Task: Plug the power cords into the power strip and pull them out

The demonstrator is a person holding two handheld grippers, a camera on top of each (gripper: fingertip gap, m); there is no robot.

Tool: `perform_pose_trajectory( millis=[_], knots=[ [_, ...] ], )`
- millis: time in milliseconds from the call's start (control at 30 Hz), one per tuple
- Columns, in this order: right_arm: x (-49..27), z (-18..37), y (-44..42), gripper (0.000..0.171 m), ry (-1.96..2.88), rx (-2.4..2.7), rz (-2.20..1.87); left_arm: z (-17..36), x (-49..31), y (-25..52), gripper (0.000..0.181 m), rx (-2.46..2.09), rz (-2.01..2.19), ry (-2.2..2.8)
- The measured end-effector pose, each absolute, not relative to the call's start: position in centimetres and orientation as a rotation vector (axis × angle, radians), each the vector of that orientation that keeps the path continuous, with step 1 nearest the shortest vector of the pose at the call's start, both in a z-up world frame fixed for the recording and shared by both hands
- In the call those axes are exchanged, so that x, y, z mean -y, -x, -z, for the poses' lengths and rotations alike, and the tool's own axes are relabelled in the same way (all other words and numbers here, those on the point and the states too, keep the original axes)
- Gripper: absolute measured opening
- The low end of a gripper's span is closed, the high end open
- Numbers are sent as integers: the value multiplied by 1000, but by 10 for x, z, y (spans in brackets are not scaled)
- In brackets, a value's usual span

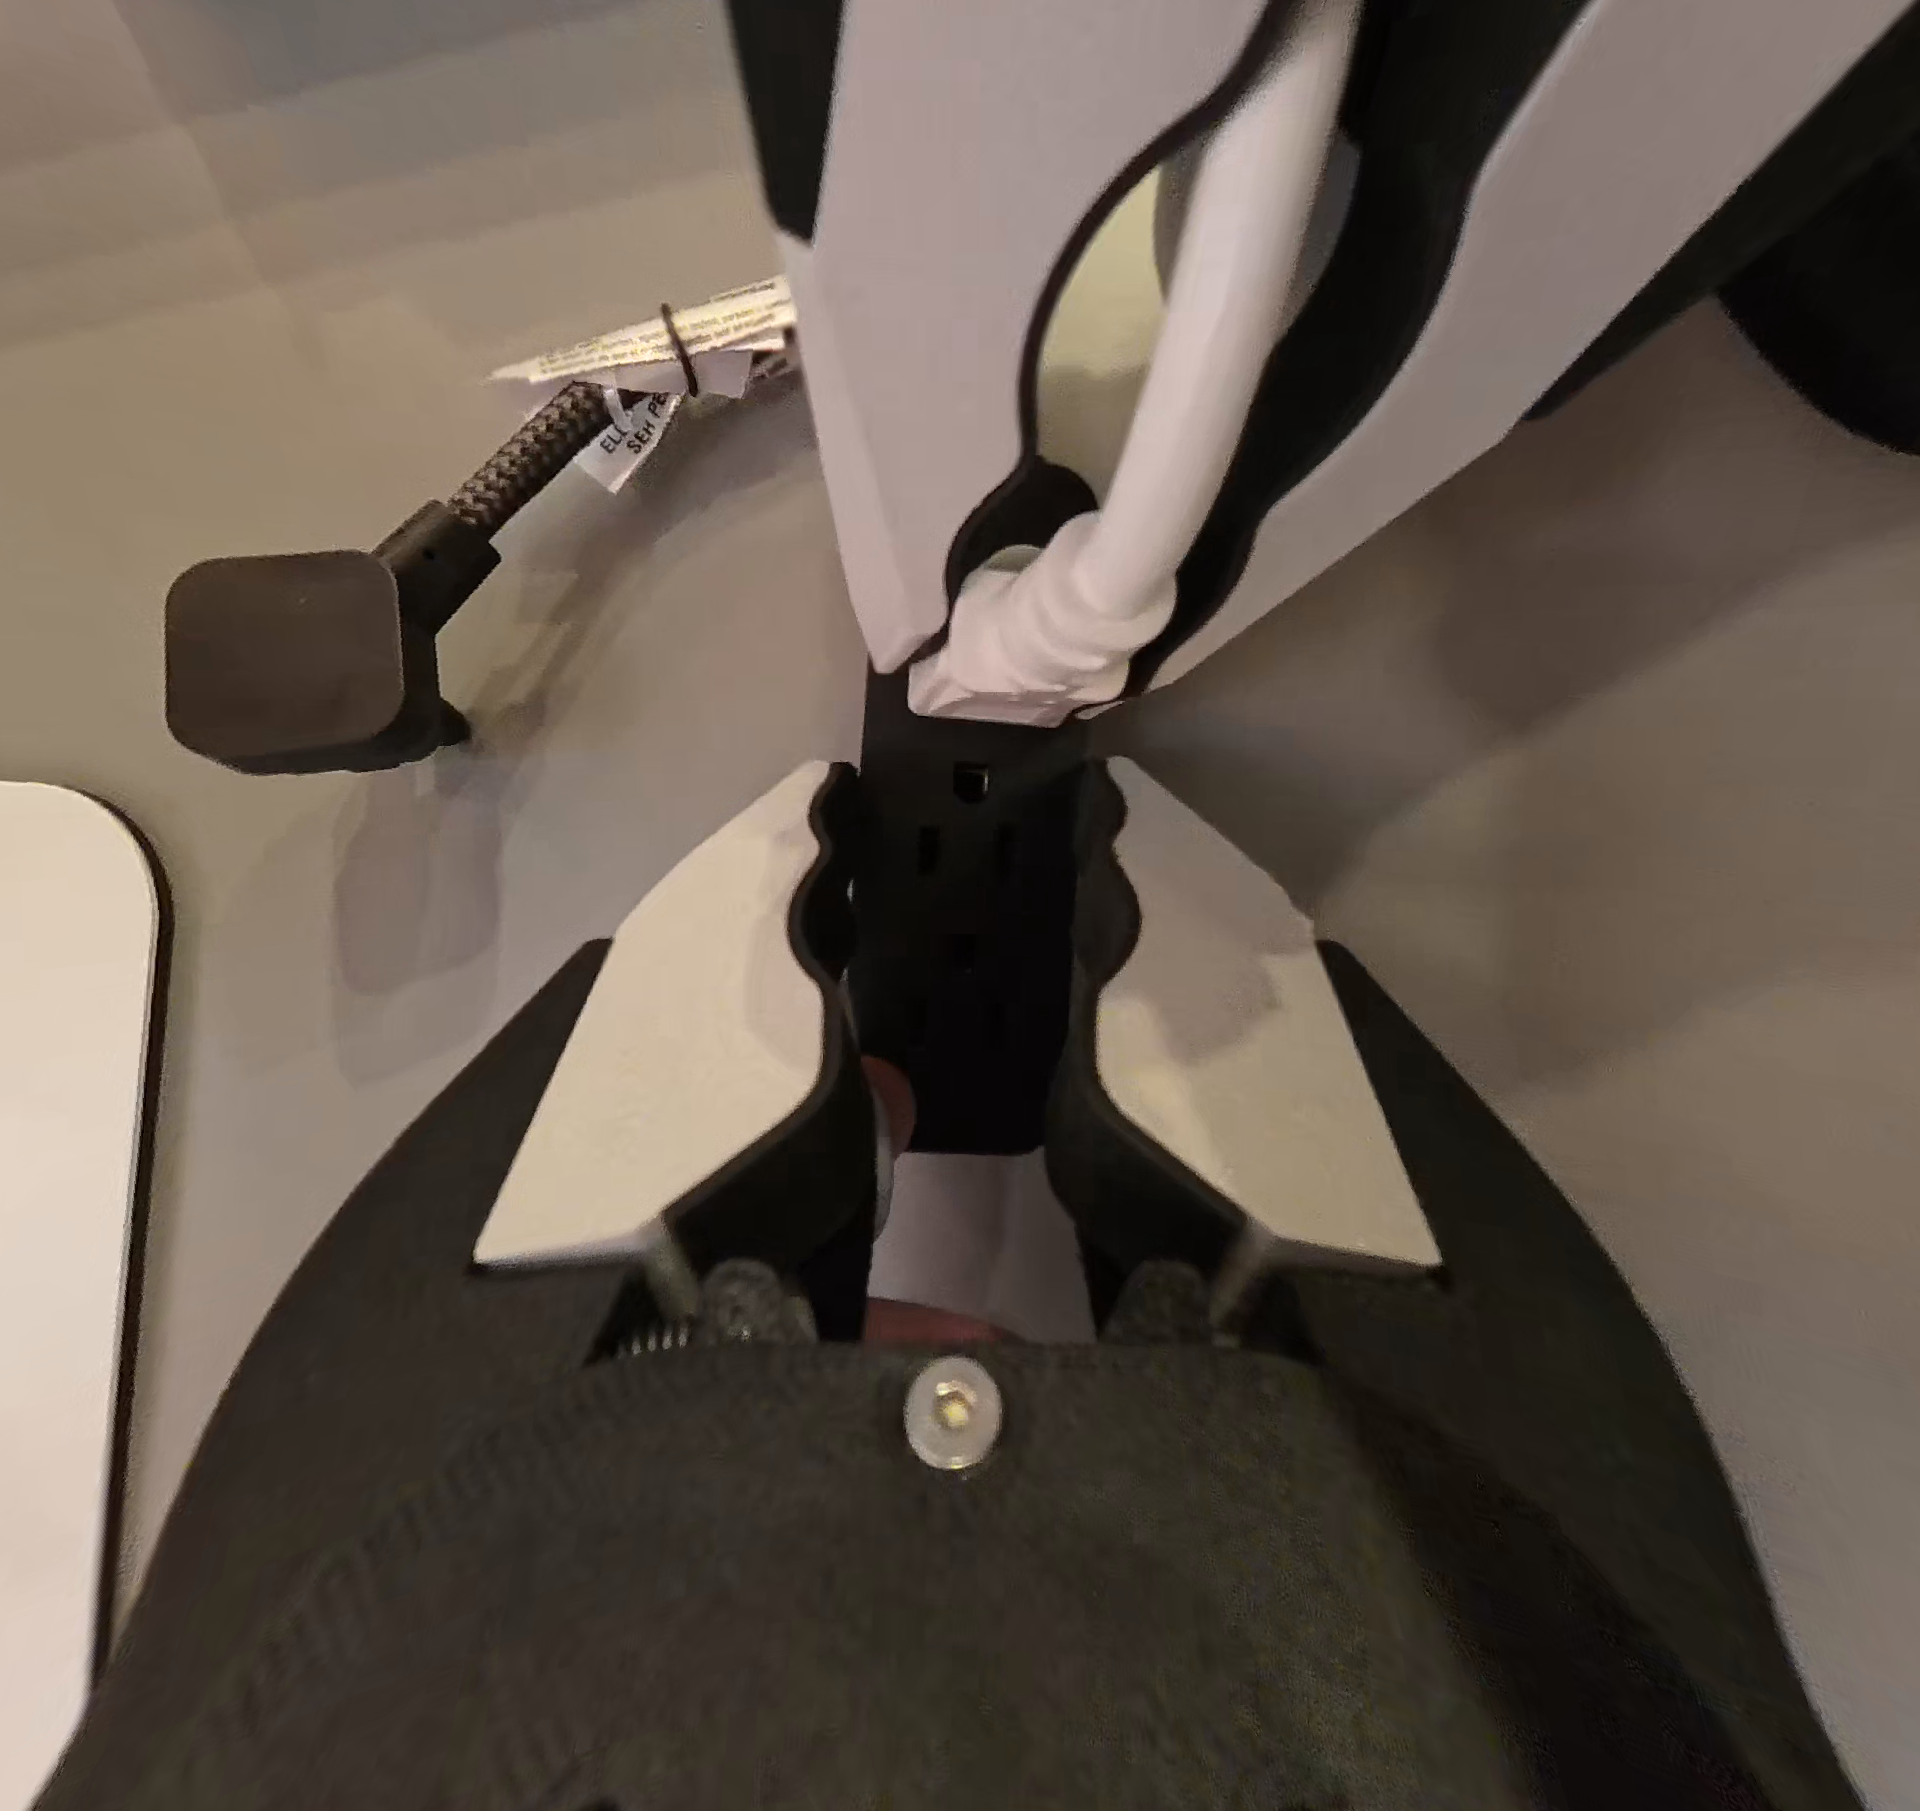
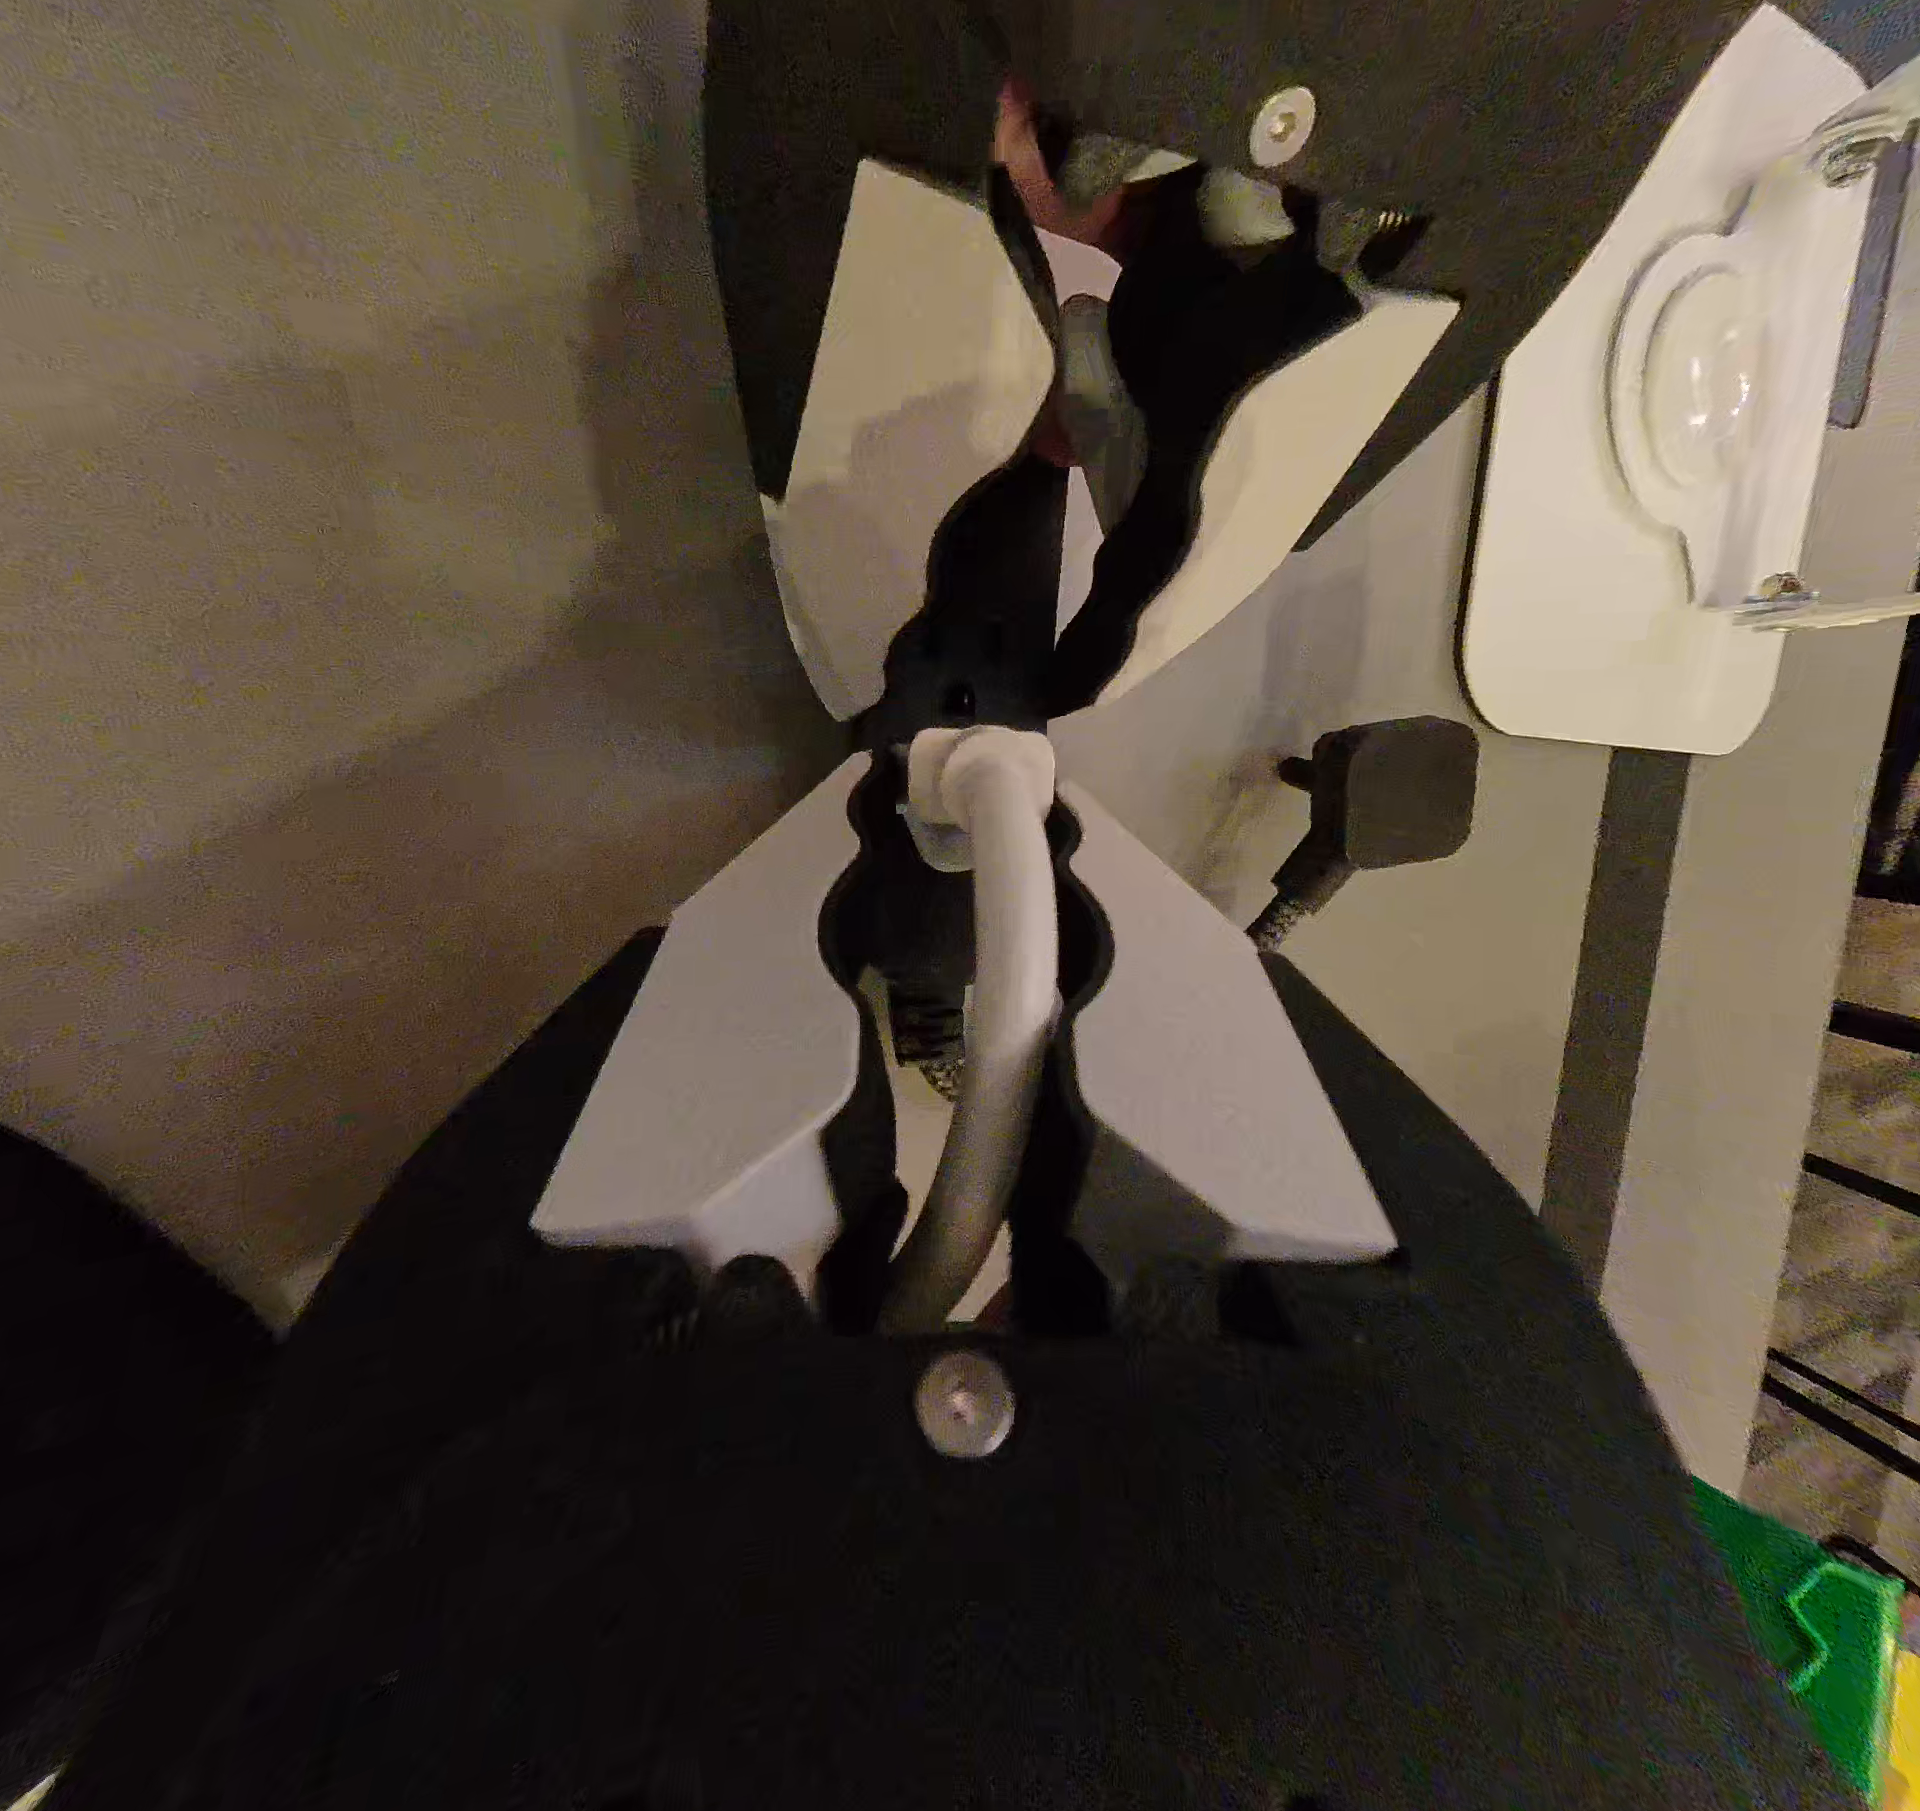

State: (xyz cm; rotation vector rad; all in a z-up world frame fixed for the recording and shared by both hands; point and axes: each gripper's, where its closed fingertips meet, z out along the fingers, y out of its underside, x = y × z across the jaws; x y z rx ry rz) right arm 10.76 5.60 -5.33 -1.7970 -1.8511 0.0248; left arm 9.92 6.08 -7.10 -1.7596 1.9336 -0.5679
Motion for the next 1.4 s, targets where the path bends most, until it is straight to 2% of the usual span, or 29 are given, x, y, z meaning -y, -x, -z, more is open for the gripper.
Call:
perform_pose_trajectory(
  millis=[100,267,367,467,633,733,800,867,967,1000,1067,1100,1233,1400],
  knots=[
    [-53,53,-107,21,1804,1824,-63,71,-59,-99,41,-1947,569,1753],
    [-59,53,-107,22,2132,1553,-683,73,-61,-100,40,-1916,601,1784],
    [-63,51,-107,25,2225,1407,-903,73,-63,-102,41,-1890,605,1796],
    [-63,51,-107,21,2189,1452,-769,73,-64,-101,40,-1898,606,1807],
    [-56,50,-107,22,1945,1746,-199,73,-61,-102,41,-1941,597,1781],
    [-52,48,-110,22,1854,1793,-35,72,-58,-103,41,-1955,593,1764],
    [-51,48,-109,22,1878,1741,-80,72,-57,-103,41,-1954,607,1771],
    [-54,49,-109,22,2000,1580,-359,73,-58,-103,41,-1938,608,1813],
    [-54,49,-115,26,1984,1714,-265,71,-58,-105,40,-1909,616,1831],
    [-53,43,-116,34,1964,1748,-236,70,-57,-104,40,-1901,591,1823],
    [-54,18,-113,65,1982,1658,-308,68,-56,-100,40,-1875,562,1806],
    [-53,8,-113,71,1995,1625,-341,67,-54,-99,41,-1847,588,1819],
    [-48,-30,-123,60,1994,1536,-261,71,-59,-82,51,-1776,550,1856],
    [-17,-79,-125,59,1888,1388,-123,38,-70,-53,59,-1627,506,1823]
  ],
)
